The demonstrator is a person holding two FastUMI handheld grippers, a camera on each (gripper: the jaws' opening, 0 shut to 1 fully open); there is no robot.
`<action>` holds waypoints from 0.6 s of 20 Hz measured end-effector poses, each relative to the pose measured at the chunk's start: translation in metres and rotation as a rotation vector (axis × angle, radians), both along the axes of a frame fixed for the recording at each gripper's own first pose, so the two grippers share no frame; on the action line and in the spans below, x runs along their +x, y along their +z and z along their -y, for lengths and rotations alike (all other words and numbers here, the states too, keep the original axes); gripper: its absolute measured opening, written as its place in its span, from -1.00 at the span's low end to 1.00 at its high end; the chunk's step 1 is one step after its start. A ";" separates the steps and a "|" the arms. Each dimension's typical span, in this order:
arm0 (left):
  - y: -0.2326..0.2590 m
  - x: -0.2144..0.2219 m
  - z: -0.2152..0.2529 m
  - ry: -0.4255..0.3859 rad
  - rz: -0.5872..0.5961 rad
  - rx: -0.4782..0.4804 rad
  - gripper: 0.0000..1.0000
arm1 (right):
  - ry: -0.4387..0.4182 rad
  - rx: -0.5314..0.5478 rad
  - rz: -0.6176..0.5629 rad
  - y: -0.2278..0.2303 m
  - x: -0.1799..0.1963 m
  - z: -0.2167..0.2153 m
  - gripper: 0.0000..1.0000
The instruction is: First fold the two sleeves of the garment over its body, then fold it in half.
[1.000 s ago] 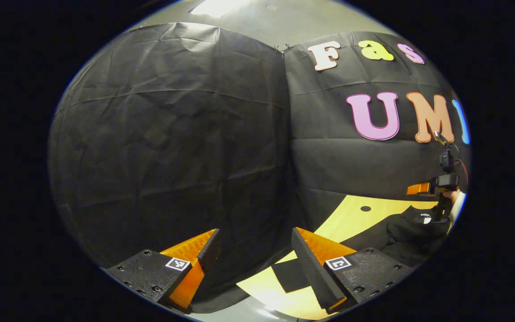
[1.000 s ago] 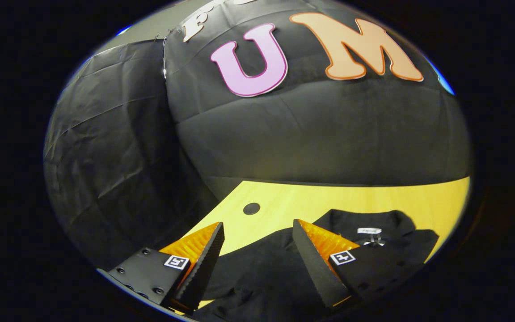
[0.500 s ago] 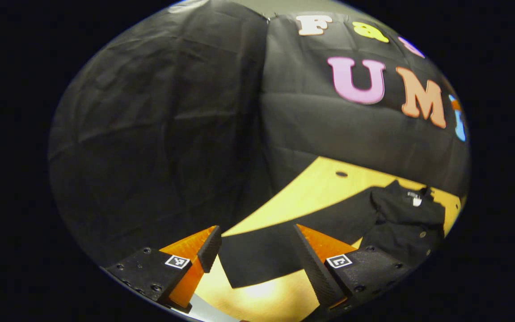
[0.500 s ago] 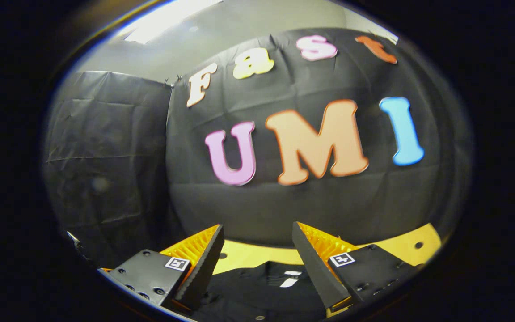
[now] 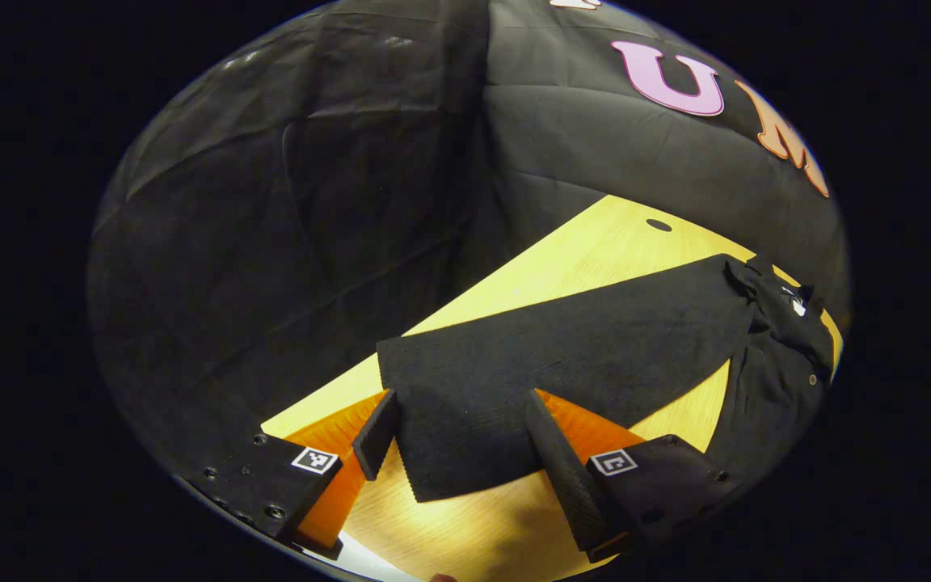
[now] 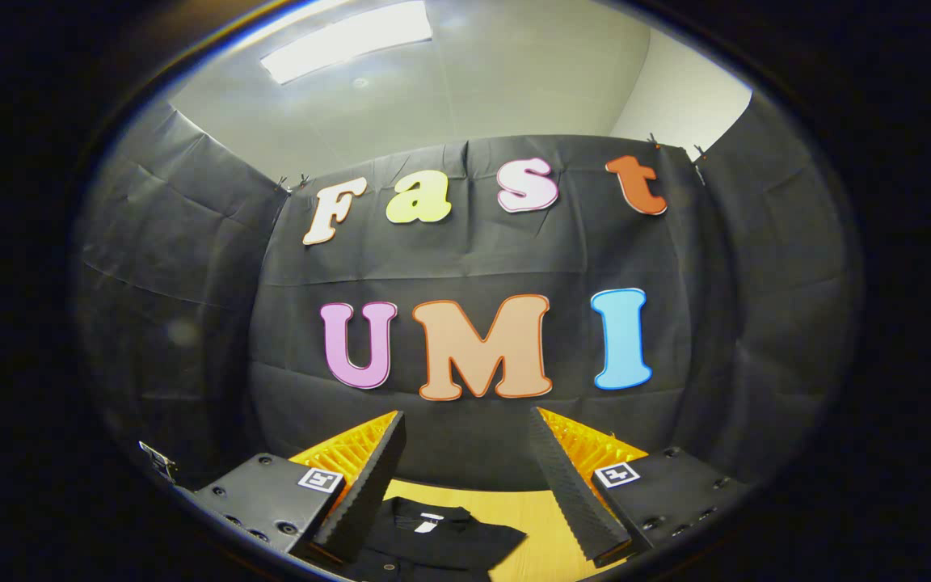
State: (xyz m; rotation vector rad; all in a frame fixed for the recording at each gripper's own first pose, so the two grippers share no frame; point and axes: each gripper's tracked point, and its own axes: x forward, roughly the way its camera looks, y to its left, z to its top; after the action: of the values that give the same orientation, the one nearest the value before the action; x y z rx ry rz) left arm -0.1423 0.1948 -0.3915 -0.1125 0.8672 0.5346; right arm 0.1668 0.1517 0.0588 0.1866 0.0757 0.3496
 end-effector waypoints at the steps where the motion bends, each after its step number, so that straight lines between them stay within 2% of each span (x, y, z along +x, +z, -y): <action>1: 0.000 -0.002 0.001 0.002 0.000 -0.002 0.94 | -0.015 0.000 0.005 0.003 -0.005 0.007 0.99; 4: 0.001 0.002 0.003 -0.008 0.014 -0.005 0.93 | -0.047 -0.018 -0.003 0.000 -0.014 0.021 0.93; 6: -0.001 0.008 0.013 -0.052 0.001 -0.018 0.72 | -0.060 -0.012 -0.009 0.000 -0.021 0.032 0.93; 7: -0.003 0.011 0.016 -0.076 -0.008 -0.027 0.45 | -0.062 0.003 -0.010 0.002 -0.021 0.034 0.99; 9: -0.004 0.015 0.025 -0.119 -0.024 -0.040 -0.09 | -0.085 0.041 -0.002 0.012 -0.024 0.049 0.93; 10: -0.004 0.017 0.028 -0.128 -0.031 -0.042 -0.27 | -0.101 0.054 0.006 0.017 -0.025 0.058 0.87; 11: -0.004 0.018 0.030 -0.133 -0.040 -0.037 -0.72 | -0.119 0.061 0.014 0.020 -0.026 0.068 0.87; 12: -0.003 0.019 0.029 -0.132 -0.045 -0.026 -0.80 | -0.143 0.060 0.023 0.023 -0.027 0.079 0.99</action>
State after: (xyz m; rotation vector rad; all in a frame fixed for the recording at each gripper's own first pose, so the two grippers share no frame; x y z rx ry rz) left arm -0.1232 0.1658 -0.3942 -0.0669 0.9190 0.4040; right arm 0.1396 0.0726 0.0821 0.2462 0.0293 0.2117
